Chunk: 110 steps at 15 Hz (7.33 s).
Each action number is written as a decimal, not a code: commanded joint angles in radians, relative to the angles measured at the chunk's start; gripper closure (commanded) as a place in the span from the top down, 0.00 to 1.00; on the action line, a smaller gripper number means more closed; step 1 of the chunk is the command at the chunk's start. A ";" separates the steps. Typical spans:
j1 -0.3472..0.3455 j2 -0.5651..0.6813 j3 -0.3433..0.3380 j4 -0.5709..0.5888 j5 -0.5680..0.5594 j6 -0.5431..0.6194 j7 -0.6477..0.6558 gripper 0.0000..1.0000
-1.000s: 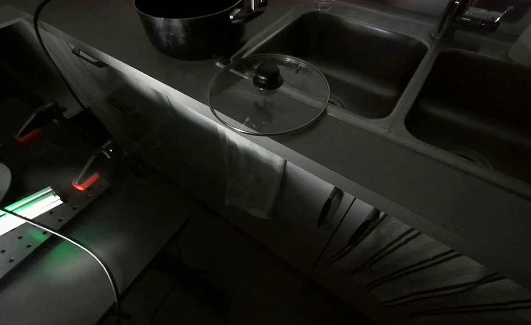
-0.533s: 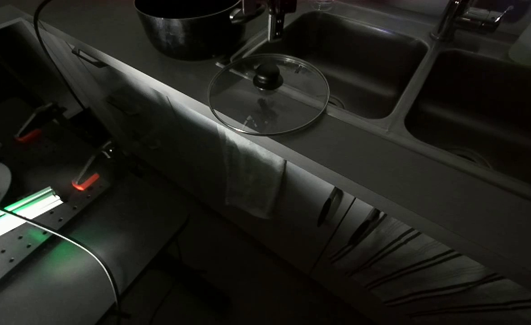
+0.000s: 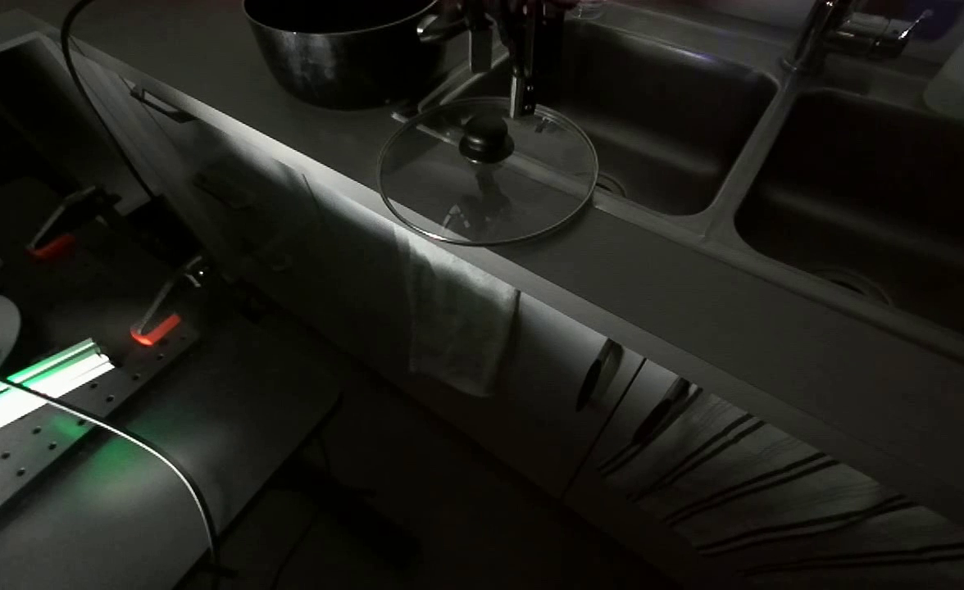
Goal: Put the glass lid on the black pot.
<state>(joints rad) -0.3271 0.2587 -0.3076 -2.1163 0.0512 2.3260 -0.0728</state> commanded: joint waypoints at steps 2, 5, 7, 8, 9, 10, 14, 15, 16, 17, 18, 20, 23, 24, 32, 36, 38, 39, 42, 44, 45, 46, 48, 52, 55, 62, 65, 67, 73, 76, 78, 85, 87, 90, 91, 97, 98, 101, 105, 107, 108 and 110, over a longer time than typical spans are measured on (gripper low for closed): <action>0.001 0.050 0.010 0.024 -0.009 0.034 0.029 1.00; 0.008 0.067 0.018 0.022 -0.014 0.052 0.034 1.00; 0.013 0.075 0.025 0.021 -0.017 0.061 0.035 1.00; 0.016 0.077 0.027 0.020 -0.019 0.066 0.036 1.00; 0.019 0.079 0.030 0.019 -0.021 0.071 0.036 1.00; 0.021 0.081 0.032 0.017 -0.024 0.075 0.037 1.00; 0.028 0.091 0.034 0.014 -0.031 0.087 0.037 1.00; 0.029 0.094 0.033 0.013 -0.032 0.091 0.038 1.00; 0.029 0.098 0.033 0.012 -0.032 0.092 0.037 1.00; 0.028 0.101 0.033 0.012 -0.033 0.093 0.038 1.00; 0.028 0.104 0.032 0.011 -0.033 0.094 0.038 1.00; 0.027 0.109 0.032 0.010 -0.033 0.094 0.038 1.00; 0.026 0.116 0.032 0.011 -0.033 0.094 0.038 1.00; 0.027 0.119 0.032 0.011 -0.034 0.095 0.038 1.00; 0.026 0.121 0.032 0.012 -0.034 0.099 0.035 0.60; 0.025 0.114 0.032 0.013 -0.032 0.101 0.034 0.31; 0.025 0.110 0.033 0.012 -0.032 0.103 0.033 0.25; 0.026 0.104 0.033 0.008 -0.033 0.101 0.031 0.25; 0.027 0.065 0.036 -0.015 -0.032 0.100 0.017 0.25; 0.030 0.034 0.037 -0.035 -0.035 0.100 0.008 0.25; 0.032 0.014 0.038 -0.047 -0.038 0.101 0.005 0.25; 0.034 -0.003 0.038 -0.056 -0.041 0.099 0.002 0.25; 0.037 -0.044 0.039 -0.075 -0.045 0.098 -0.005 0.25; 0.039 -0.116 0.035 -0.100 -0.056 0.091 -0.006 0.25; 0.038 -0.145 0.033 -0.114 -0.068 0.087 -0.003 0.25; 0.029 -0.131 0.025 -0.104 -0.076 0.076 0.005 0.25; 0.012 -0.134 0.008 -0.104 -0.070 0.072 0.005 0.25; 0.002 -0.149 -0.003 -0.119 -0.073 0.072 0.003 0.25; -0.005 -0.261 -0.022 -0.188 -0.103 0.078 -0.002 0.25; 0.003 -0.356 -0.014 -0.231 -0.134 0.072 -0.017 0.25; 0.014 -0.421 0.000 -0.256 -0.164 0.070 -0.020 0.25; 0.086 -0.532 0.090 -0.269 -0.181 0.023 -0.020 0.25; 0.118 -0.535 0.116 -0.257 -0.171 0.004 -0.024 0.25; 0.169 -0.517 0.151 -0.234 -0.149 -0.023 -0.034 0.25; 0.186 -0.505 0.161 -0.223 -0.137 -0.036 -0.039 0.25; 0.251 -0.432 0.196 -0.157 -0.082 -0.103 -0.046 0.25; 0.257 -0.414 0.200 -0.141 -0.075 -0.117 -0.048 0.25; 0.266 -0.353 0.214 -0.087 -0.072 -0.152 -0.030 0.25; 0.269 -0.273 0.232 -0.020 -0.087 -0.175 -0.012 0.25; 0.271 -0.236 0.241 0.009 -0.091 -0.180 -0.006 0.25; 0.272 -0.222 0.244 0.020 -0.093 -0.183 -0.004 0.25; 0.275 -0.193 0.252 0.039 -0.098 -0.182 0.000 0.25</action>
<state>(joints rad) -0.0599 0.0244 -0.0654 -2.1475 -0.0401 2.1890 -0.0854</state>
